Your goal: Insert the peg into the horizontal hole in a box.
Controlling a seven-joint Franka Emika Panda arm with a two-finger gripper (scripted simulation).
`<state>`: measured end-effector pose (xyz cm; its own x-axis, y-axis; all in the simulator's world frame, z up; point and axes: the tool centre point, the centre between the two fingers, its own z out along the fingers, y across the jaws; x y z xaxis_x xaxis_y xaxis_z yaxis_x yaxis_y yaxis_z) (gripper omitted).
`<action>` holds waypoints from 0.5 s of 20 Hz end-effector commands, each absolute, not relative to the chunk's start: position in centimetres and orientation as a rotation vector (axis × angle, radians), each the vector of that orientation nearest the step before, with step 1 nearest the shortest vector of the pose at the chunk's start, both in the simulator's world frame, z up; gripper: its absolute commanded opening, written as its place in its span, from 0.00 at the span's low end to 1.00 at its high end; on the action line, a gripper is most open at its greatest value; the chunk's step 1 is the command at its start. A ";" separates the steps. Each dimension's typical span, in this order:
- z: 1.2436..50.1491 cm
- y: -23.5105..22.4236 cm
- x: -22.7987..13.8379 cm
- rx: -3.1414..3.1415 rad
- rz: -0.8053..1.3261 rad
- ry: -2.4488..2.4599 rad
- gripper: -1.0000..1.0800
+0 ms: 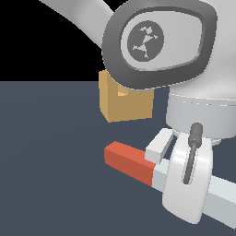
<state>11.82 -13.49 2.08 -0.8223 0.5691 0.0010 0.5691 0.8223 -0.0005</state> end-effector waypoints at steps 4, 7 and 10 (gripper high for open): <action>2.1 -13.5 11.8 -0.936 0.000 -2.998 0.00; 2.1 -13.4 11.8 -0.941 0.000 -2.996 0.00; 2.3 -13.1 11.6 -0.955 0.000 -2.992 0.00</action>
<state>11.59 -13.35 2.10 -0.8171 0.5765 0.0025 0.5765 0.8171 -0.0019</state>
